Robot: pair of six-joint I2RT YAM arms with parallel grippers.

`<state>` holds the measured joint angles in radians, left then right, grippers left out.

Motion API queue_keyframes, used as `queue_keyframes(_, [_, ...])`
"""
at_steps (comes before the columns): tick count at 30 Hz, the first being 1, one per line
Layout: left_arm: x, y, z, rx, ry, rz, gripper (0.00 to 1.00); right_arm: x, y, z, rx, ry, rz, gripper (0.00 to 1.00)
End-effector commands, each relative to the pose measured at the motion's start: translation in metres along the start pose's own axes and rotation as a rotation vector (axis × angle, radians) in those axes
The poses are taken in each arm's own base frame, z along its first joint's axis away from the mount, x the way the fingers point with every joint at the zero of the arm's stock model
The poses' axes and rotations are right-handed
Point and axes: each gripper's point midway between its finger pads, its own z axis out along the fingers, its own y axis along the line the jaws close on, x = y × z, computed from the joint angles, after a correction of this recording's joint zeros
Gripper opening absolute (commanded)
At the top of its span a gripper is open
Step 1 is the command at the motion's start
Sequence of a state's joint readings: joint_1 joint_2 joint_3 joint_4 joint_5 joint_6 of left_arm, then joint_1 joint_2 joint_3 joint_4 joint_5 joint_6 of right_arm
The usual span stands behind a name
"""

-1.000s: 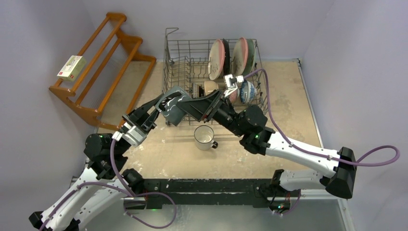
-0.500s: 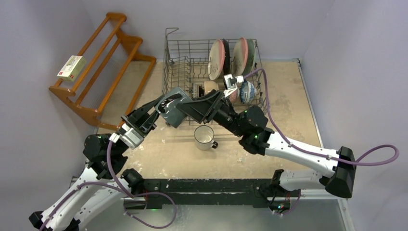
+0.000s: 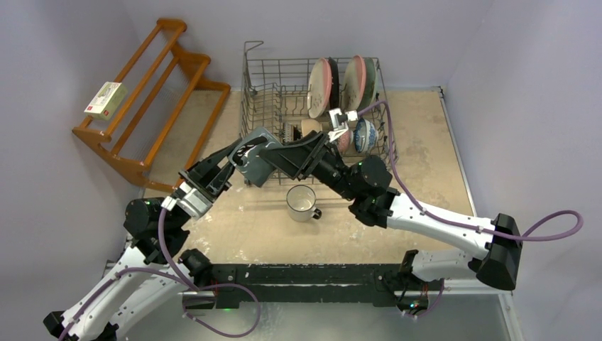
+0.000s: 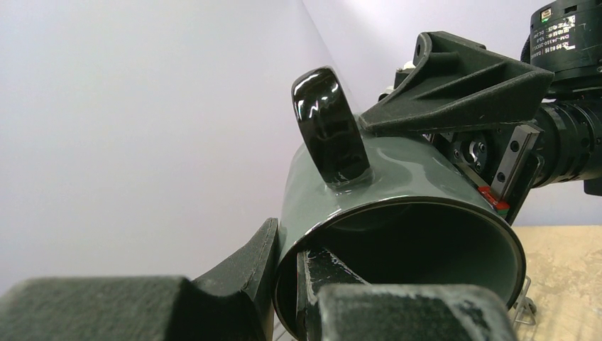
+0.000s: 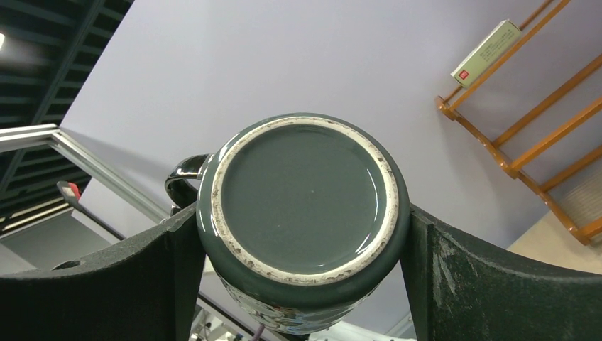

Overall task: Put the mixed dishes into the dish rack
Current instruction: Turn the cup upside down in the dish rack.

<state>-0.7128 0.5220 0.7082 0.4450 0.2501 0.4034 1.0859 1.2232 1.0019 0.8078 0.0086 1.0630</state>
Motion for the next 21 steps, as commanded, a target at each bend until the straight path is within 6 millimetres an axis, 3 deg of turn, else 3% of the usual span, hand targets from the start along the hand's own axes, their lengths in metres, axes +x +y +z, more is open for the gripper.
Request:
queue_keyframes(1, [-0.013, -0.01, 0.001, 0.05, -0.061, -0.028, 0.0, -0.016, 0.027, 0.001, -0.093, -0.059, -0.004, 0.57])
queue_keyframes(3, [-0.012, -0.009, 0.001, 0.048, -0.056, -0.029, 0.04, -0.016, 0.029, 0.0, -0.101, -0.063, -0.01, 0.38])
queue_keyframes(7, [-0.007, -0.011, 0.0, 0.053, -0.036, -0.024, 0.15, -0.015, 0.031, -0.001, -0.105, -0.054, -0.011, 0.21])
queue_keyframes(14, [0.008, -0.014, -0.005, 0.061, 0.035, -0.015, 0.25, -0.026, 0.037, 0.002, -0.094, -0.086, -0.047, 0.15])
queue_keyframes(21, [0.017, -0.008, -0.018, 0.011, 0.091, -0.021, 0.44, -0.041, 0.031, 0.01, -0.032, -0.144, -0.135, 0.13])
